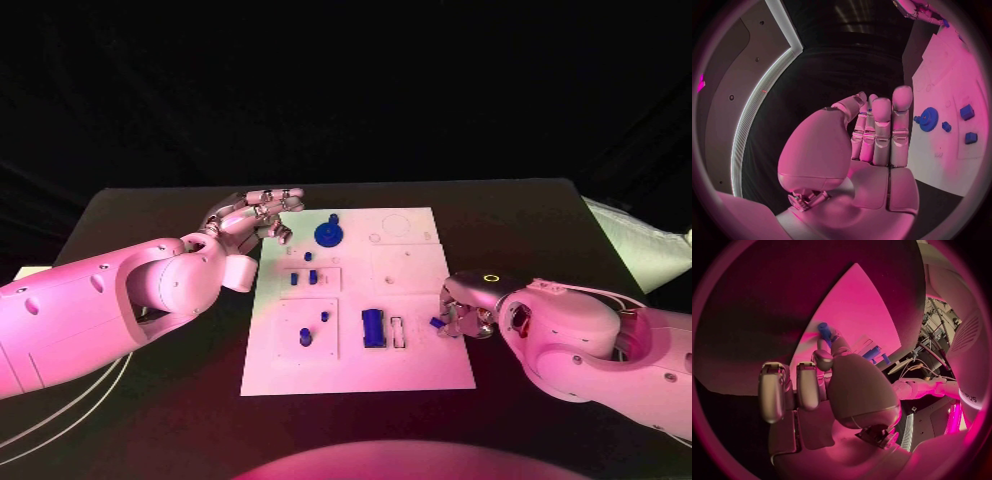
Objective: Assemble the parts on the task board
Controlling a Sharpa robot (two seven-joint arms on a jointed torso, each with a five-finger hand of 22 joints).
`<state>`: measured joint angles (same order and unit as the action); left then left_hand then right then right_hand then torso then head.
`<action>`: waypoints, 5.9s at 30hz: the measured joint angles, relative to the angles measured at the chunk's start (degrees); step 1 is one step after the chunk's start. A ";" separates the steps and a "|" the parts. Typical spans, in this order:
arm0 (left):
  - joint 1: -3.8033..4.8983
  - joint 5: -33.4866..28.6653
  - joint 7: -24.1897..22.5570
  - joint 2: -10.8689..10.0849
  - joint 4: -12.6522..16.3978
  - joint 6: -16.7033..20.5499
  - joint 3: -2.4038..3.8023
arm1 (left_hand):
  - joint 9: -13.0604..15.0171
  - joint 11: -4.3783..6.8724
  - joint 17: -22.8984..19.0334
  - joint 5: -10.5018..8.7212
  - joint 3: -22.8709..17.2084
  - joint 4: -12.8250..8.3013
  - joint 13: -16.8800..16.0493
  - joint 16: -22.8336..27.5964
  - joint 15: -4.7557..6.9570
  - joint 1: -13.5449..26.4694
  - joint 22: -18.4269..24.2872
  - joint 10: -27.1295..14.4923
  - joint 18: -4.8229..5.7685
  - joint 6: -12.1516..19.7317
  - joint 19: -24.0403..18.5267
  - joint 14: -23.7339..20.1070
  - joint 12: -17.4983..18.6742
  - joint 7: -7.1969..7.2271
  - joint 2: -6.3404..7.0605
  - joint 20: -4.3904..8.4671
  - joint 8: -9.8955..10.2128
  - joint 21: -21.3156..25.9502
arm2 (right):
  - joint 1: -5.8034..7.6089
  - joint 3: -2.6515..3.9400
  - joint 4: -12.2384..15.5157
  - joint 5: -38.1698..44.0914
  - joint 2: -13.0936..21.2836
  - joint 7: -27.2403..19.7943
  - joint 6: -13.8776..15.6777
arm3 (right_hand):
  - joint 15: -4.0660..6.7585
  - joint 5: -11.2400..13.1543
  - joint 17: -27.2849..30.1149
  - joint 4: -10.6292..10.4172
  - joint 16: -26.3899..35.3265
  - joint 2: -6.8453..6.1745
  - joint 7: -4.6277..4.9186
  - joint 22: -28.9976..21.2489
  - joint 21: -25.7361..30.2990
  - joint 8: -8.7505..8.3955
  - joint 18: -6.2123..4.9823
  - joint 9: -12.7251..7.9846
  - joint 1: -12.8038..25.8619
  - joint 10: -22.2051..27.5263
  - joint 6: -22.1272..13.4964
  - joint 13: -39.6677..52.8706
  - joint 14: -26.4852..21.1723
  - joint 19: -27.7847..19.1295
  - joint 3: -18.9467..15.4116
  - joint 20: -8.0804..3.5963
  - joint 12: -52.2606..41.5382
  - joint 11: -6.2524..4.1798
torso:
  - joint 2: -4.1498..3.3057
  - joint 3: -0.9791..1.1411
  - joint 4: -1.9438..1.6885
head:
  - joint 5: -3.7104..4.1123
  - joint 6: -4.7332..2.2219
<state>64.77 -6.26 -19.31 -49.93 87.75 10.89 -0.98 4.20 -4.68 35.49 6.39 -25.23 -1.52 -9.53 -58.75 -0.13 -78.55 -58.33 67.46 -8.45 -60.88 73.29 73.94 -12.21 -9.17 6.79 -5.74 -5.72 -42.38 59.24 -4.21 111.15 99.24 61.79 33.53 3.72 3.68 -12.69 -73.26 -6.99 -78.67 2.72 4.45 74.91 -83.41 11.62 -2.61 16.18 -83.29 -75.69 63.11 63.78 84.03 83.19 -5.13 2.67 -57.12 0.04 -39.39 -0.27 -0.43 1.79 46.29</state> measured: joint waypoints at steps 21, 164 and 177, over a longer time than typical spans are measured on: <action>0.00 0.16 0.01 0.04 -0.01 -0.04 -0.01 | 0.00 0.00 -0.11 0.00 0.00 0.00 -0.06 0.00 0.00 0.00 0.05 0.00 0.00 0.00 0.00 0.00 -0.26 0.00 0.00 0.00 0.00 0.00 | -0.57 -0.46 0.11 -5.68 -0.14 0.39 7.70 | 0.55 -4.36 -0.37 -2.54 0.00 -1.54 -0.24 -0.01 0.00 -0.92 0.00 0.22 3.13 -0.57 -0.37 0.33 0.10 0.20 14.06 -0.20 0.90 -0.42 | -0.01 -0.01 -0.03 | -0.02 -0.03; -0.16 1.15 0.68 0.49 -0.23 -1.09 -0.13 | 0.00 -0.18 -0.64 0.21 0.16 -0.16 -0.12 0.00 0.01 -0.23 0.36 -0.18 0.01 0.01 -0.41 -0.38 -0.66 0.01 -0.23 0.00 0.00 0.67 | 0.20 -0.39 -2.48 -27.49 -4.55 -2.24 9.79 | 0.53 3.82 -0.39 -4.66 0.52 -3.62 0.35 0.01 0.20 -1.69 0.00 2.86 11.01 -2.07 0.84 3.65 0.09 0.27 -1.83 -0.27 0.72 -0.09 | 0.13 0.02 0.07 | -0.28 0.58; -0.54 1.19 0.50 1.28 -1.12 -0.87 -0.17 | -0.15 -1.55 -9.86 0.21 2.38 0.99 0.71 11.62 -1.78 0.79 8.65 -3.40 -1.40 1.34 -12.80 -12.50 -0.64 -1.12 0.18 -1.65 0.00 14.98 | 6.19 -0.29 -10.79 -49.01 -4.49 -21.94 14.79 | -1.95 2.04 29.21 -1.84 29.45 -0.57 2.92 -21.57 22.78 -4.91 -5.98 1.88 4.46 11.28 -5.61 -13.28 -5.91 -16.73 -2.99 1.67 24.08 2.51 | 1.81 -0.55 -0.08 | 0.40 -1.47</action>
<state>64.23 -5.07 -18.80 -48.65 86.64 10.02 -1.16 4.05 -6.23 25.63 6.60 -22.85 -0.53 -8.82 -47.13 -1.91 -77.76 -49.68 64.07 -9.85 -59.54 60.49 61.44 -12.85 -10.29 6.96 -7.39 -5.72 -27.39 65.44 -4.50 100.36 50.23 57.29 11.59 18.51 1.72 -10.64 -44.05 -8.83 -49.22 2.15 7.37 53.35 -60.63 6.71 -8.60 18.06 -78.82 -64.41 57.50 50.51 78.12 66.46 -8.11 4.34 -33.03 2.55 -37.58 -0.82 -0.51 2.19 44.82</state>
